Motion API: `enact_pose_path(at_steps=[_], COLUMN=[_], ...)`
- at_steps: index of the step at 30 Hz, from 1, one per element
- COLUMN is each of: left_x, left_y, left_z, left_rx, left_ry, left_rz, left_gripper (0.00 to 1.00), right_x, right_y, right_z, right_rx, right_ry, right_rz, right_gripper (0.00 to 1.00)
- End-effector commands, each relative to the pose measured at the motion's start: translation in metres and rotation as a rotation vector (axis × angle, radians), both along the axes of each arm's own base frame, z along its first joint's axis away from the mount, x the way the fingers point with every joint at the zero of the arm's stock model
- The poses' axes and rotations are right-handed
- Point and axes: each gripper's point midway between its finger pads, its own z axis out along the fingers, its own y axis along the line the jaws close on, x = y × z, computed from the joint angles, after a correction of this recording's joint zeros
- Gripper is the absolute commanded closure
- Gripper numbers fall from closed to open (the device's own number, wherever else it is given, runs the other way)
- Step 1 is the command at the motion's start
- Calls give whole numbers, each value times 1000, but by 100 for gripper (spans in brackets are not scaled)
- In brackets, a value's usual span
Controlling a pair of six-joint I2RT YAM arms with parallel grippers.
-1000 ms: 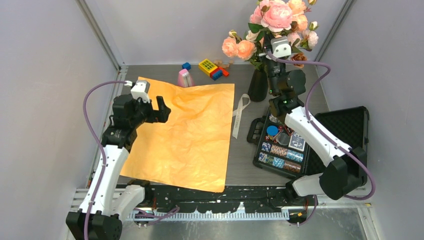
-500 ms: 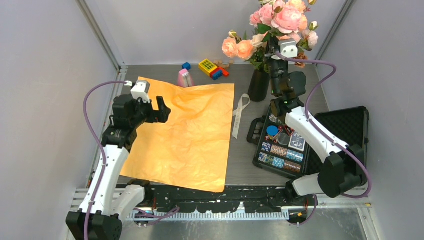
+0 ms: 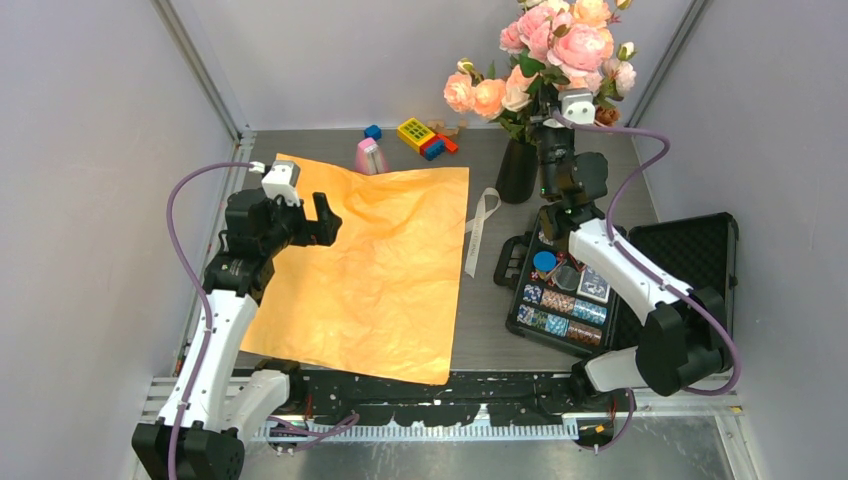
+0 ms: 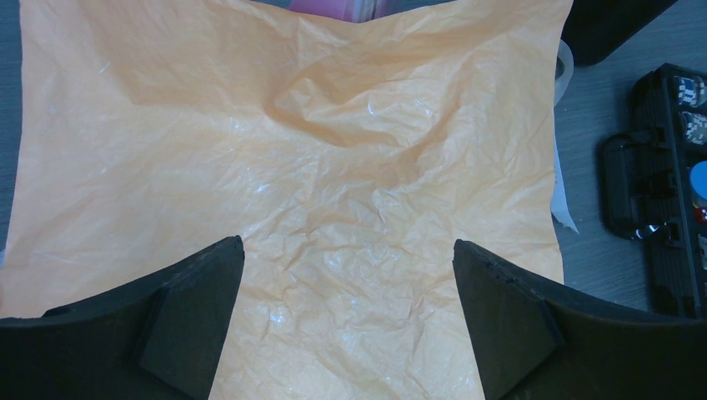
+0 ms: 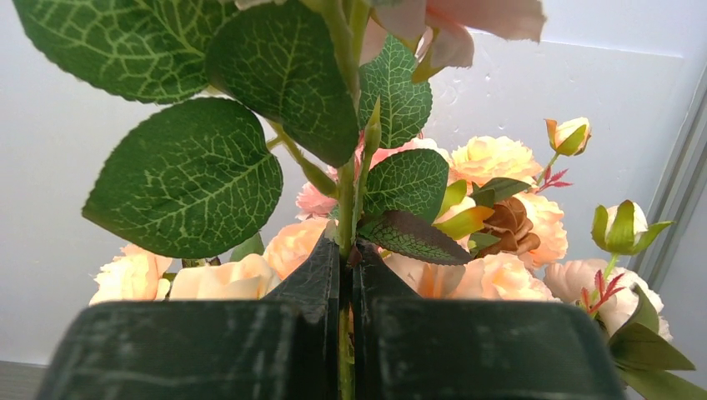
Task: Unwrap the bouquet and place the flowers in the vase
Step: Insert the fake flower into the vase.
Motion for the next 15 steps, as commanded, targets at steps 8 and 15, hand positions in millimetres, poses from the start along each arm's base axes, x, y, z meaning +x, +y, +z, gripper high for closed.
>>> enact_pose_path(at_steps=[8, 15], left_x=[3, 3], left_y=[0, 0], left_z=[14, 14], left_rx=[-6, -6], left_ry=[-65, -64], left_rz=[-2, -2], left_gripper=[0, 0], right_x=[12, 16], right_y=[-12, -11], right_z=[-48, -70], right_rx=[36, 48], right_ry=[107, 158], right_rz=[-61, -54], right_gripper=[100, 100])
